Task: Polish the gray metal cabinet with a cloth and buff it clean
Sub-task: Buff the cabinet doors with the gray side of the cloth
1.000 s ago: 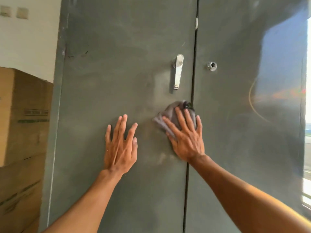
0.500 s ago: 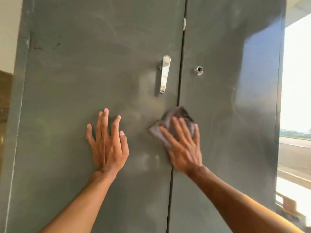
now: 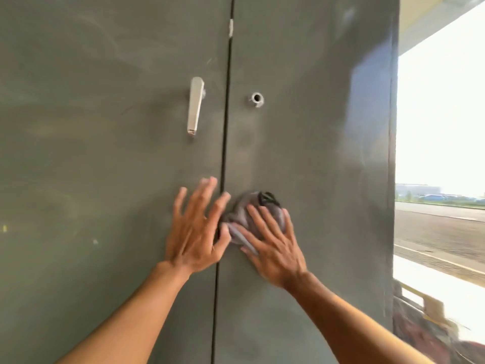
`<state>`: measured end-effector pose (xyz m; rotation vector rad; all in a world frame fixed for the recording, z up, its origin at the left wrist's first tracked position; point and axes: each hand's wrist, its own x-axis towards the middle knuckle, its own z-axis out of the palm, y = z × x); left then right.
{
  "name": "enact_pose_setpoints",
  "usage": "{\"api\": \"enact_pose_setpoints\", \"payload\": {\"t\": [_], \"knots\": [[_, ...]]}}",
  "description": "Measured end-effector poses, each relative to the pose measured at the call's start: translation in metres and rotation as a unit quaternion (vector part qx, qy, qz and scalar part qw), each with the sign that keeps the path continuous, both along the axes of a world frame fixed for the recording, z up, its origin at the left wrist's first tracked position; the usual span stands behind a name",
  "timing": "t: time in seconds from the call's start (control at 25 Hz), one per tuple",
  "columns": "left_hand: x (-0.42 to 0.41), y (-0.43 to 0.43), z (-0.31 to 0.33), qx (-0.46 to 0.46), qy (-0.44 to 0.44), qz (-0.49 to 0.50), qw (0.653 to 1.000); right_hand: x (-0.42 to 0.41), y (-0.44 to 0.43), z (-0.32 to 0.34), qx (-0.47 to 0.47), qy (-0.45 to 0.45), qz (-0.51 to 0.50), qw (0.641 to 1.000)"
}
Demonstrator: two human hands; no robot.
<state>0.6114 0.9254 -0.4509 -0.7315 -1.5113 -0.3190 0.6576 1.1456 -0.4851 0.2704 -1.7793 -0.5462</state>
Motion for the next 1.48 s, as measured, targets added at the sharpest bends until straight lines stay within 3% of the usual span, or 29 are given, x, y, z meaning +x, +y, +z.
{"api": "enact_pose_setpoints", "payload": {"t": [0.08,0.16,0.24,0.32,0.4,0.48,0.52,0.56,0.64,0.72,0.84,0.88,0.96,1.08,1.16,1.2,1.28,1.4,1.48], "knots": [[0.004,0.022,-0.002,-0.096,0.037,0.01,0.995,0.007,0.06,0.019,-0.107,0.02,-0.017,0.994],[0.003,0.039,0.009,-0.02,0.016,0.035,0.999,0.009,0.085,0.081,-0.313,0.058,-0.003,0.948],[0.002,0.053,0.02,0.116,-0.035,0.063,0.991,0.003,0.071,0.143,-0.423,0.075,0.017,0.903],[-0.001,0.06,0.025,0.189,-0.063,0.082,0.976,-0.009,0.048,0.146,-0.338,0.068,0.027,0.938],[0.0,0.063,0.02,0.19,-0.065,0.093,0.975,-0.011,0.037,0.081,-0.128,0.021,0.048,0.99],[0.004,0.069,0.009,0.174,-0.065,0.102,0.977,0.001,0.059,-0.007,0.034,-0.018,0.032,0.999],[0.007,0.073,0.003,0.165,-0.071,0.103,0.978,0.009,0.082,-0.042,0.067,-0.031,0.009,0.997],[0.01,0.08,-0.002,0.155,-0.077,0.101,0.98,0.019,0.109,-0.066,0.067,-0.037,-0.017,0.997],[0.013,0.094,-0.008,0.131,-0.079,0.103,0.983,0.032,0.162,-0.07,-0.021,-0.028,-0.032,0.999],[0.014,0.107,-0.008,0.117,-0.076,0.108,0.984,0.037,0.189,-0.027,-0.168,0.011,-0.016,0.986],[0.017,0.124,-0.011,0.152,-0.104,0.109,0.977,0.026,0.157,0.064,-0.368,0.049,0.008,0.929],[0.018,0.129,-0.017,0.154,-0.107,0.107,0.976,0.02,0.137,0.075,-0.38,0.045,0.014,0.924],[0.02,0.133,-0.035,0.132,-0.091,0.099,0.982,0.008,0.1,0.048,-0.276,0.037,0.035,0.96],[0.017,0.12,-0.068,0.122,-0.078,0.08,0.986,0.013,0.093,-0.074,-0.055,-0.016,0.05,0.997],[0.017,0.111,-0.088,0.112,-0.073,0.087,0.987,0.025,0.131,-0.141,0.001,-0.037,0.002,0.999],[0.016,0.108,-0.095,0.095,-0.07,0.093,0.989,0.031,0.154,-0.159,-0.022,-0.043,-0.02,0.999],[0.016,0.108,-0.102,0.071,-0.069,0.093,0.991,0.038,0.191,-0.159,-0.168,-0.021,-0.036,0.985],[0.016,0.115,-0.1,0.103,-0.077,0.089,0.988,0.029,0.172,-0.09,-0.395,0.056,0.005,0.917],[0.015,0.118,-0.097,0.113,-0.084,0.076,0.987,0.016,0.124,-0.059,-0.39,0.054,0.027,0.919]]}}
